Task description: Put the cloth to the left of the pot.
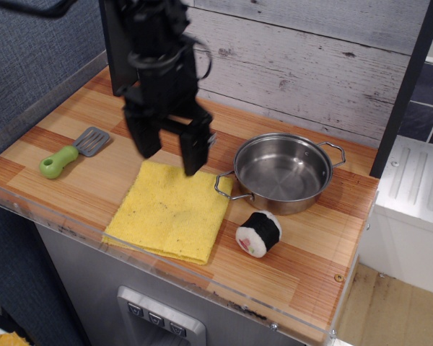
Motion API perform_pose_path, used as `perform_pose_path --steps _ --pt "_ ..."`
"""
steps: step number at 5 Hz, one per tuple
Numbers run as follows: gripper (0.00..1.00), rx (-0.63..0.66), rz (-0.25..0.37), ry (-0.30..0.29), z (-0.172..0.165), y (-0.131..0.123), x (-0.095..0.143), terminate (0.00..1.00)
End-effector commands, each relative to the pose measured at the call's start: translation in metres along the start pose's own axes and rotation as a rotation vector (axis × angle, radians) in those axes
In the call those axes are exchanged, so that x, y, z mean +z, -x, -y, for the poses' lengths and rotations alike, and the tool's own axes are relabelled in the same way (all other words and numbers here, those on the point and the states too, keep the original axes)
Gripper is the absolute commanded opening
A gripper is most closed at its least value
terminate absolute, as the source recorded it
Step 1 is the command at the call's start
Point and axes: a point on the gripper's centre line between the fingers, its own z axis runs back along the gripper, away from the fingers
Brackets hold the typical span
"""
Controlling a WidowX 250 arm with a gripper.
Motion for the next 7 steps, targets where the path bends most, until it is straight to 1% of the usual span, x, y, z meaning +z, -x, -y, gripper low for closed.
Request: perform_pose_path --steps 1,2,3,4,5,6,7 --pt "1.0 -0.041 0.002 -0.082 -0.004 0.015 -0.004 0.0" --pt "1.0 -0.064 -0.007 -0.098 0.006 0.015 -0.027 0.0" --pt "1.0 -0.078 -0.018 -0.108 0.013 0.01 -0.041 0.0" --pt "1.0 -0.079 -0.038 -0.109 0.012 0.005 -0.057 0.0" --pt "1.0 -0.068 -0.06 -0.141 -0.011 0.0 -0.067 0.0" --pt "1.0 -0.042 -0.055 -0.161 -0.044 -0.02 -0.06 0.0" --pt "1.0 -0.057 -0.065 -0.163 -0.059 -0.049 -0.06 0.0"
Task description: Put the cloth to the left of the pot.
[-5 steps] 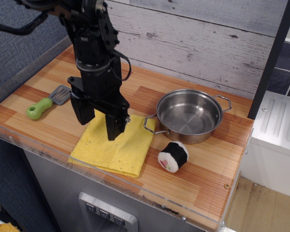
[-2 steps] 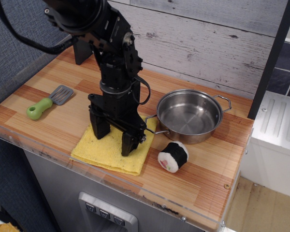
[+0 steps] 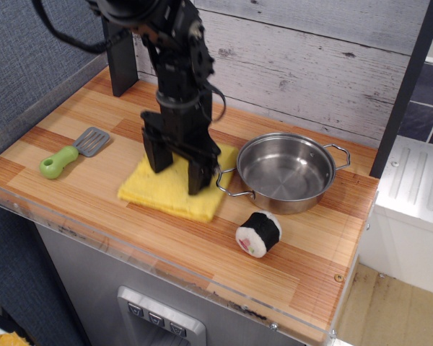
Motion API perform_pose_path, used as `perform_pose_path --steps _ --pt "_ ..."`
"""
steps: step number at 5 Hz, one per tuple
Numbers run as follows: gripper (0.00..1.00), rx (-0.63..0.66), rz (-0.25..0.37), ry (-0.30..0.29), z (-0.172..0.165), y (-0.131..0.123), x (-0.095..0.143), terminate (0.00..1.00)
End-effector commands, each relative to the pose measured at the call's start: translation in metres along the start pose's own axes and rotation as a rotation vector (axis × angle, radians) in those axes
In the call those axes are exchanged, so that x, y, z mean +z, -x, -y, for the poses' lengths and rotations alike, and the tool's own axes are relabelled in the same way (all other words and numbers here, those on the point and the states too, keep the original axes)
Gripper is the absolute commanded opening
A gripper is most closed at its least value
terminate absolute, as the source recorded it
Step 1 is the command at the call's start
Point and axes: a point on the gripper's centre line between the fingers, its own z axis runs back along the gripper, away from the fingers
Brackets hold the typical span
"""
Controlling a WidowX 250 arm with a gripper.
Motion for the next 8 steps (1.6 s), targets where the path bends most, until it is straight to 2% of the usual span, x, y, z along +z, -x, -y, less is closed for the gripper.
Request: perform_pose_path --steps 1,2,3,5,6,7,8 --pt "1.0 -0.038 -0.025 0.002 -0.026 -0.042 -0.012 0.0" --pt "1.0 -0.069 -0.019 0.031 -0.015 -0.062 -0.015 0.0" --pt "1.0 -0.08 0.024 0.032 -0.007 -0.071 0.006 0.0" --pt "1.0 -0.002 0.161 0.066 -0.028 -0.079 0.071 0.0" --pt "1.0 0.007 0.178 0.064 -0.031 -0.079 0.091 0.0" --pt "1.0 -0.012 0.161 0.07 -0.016 -0.052 0.104 0.0" --pt "1.0 -0.015 0.137 0.107 -0.001 -0.02 0.108 0.0"
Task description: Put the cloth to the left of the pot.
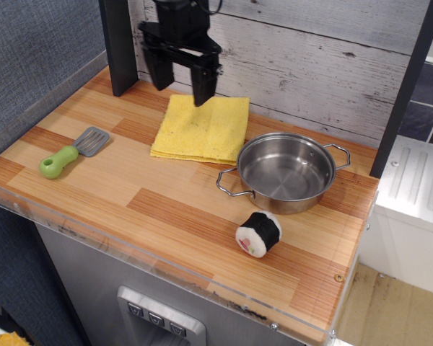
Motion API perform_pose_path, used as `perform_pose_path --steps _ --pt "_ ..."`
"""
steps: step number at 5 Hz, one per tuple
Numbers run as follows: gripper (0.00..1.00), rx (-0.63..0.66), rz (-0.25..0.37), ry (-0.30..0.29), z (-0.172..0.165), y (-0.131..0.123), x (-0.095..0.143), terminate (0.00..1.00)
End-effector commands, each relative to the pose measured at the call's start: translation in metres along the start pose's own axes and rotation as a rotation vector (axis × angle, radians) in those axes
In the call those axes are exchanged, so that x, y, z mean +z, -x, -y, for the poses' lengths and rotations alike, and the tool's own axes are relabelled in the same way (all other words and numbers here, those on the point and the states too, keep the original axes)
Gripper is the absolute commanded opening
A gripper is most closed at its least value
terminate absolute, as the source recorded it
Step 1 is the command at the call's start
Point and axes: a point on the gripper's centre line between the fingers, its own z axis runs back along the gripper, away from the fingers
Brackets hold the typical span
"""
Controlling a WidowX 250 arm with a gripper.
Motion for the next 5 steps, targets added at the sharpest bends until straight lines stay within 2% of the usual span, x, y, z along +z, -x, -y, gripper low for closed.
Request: perform_pose_path --steps 1,3,4,5 --pt "1.0 0.008 0.032 0.01 0.022 0.039 0.026 0.0" --pt "1.0 0.092 0.059 0.029 0.023 0.051 0.024 0.0" --pt "1.0 0.092 0.059 0.029 0.023 0.051 0.024 0.0" --pt "1.0 0.092 0.059 0.029 0.023 0.051 0.024 1.0"
